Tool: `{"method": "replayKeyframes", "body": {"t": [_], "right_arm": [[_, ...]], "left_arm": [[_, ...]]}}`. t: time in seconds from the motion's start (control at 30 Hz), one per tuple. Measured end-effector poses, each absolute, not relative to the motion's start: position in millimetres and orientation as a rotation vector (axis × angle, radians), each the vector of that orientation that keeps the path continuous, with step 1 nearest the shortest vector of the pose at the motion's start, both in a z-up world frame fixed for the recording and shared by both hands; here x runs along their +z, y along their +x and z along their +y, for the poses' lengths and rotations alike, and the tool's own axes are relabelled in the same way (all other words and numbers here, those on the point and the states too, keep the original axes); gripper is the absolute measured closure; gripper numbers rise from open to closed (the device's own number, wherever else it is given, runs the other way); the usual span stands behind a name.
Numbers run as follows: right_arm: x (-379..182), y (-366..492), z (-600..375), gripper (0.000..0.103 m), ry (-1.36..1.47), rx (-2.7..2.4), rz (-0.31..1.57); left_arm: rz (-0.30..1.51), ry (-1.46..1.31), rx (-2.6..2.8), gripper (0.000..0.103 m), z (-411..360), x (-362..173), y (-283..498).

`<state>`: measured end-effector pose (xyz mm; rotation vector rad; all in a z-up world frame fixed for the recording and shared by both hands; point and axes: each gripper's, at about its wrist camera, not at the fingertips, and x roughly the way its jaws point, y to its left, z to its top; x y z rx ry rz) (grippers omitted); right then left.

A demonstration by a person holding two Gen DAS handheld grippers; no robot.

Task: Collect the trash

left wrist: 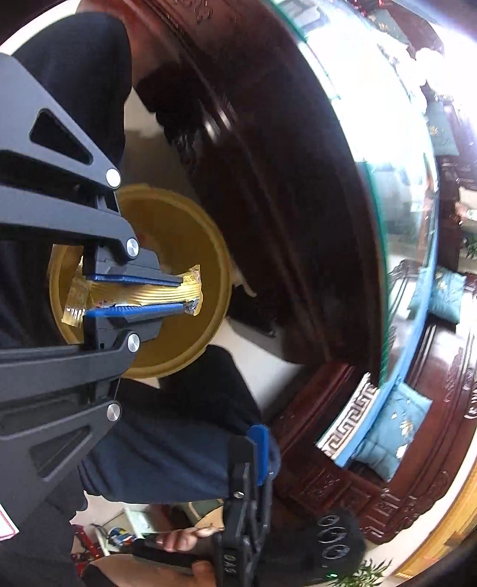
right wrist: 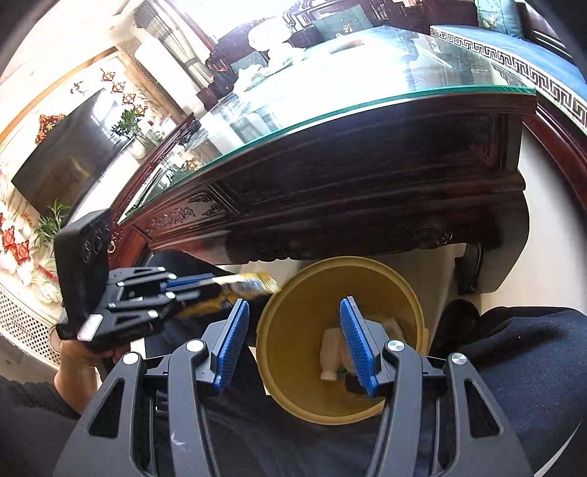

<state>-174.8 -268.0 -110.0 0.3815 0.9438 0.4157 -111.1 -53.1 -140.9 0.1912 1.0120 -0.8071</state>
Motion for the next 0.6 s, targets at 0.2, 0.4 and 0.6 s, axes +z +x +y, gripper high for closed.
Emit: {"method": "replayKeyframes", "body": {"t": [0.2,0.4,0.6], "right_arm": [[-113.7,-171.7,-265.6,0.048,0.378,0.425,0.961],[-109.3,-166.4,-262.5,0.048,0.349,0.423,0.96],[-99.8,-155.6,-249.9,0.048,0.31,0.452,0.943]], "left_arm": [[1.104,0.186,-0.846,0.072,-72.6,-172.6,-109.4],[1.094,0.191,-0.818,0.071,-74.0,-171.7,-107.3],[1.048,0.159,-0.746,0.067,-60.3,-154.9,-95.6]]}}
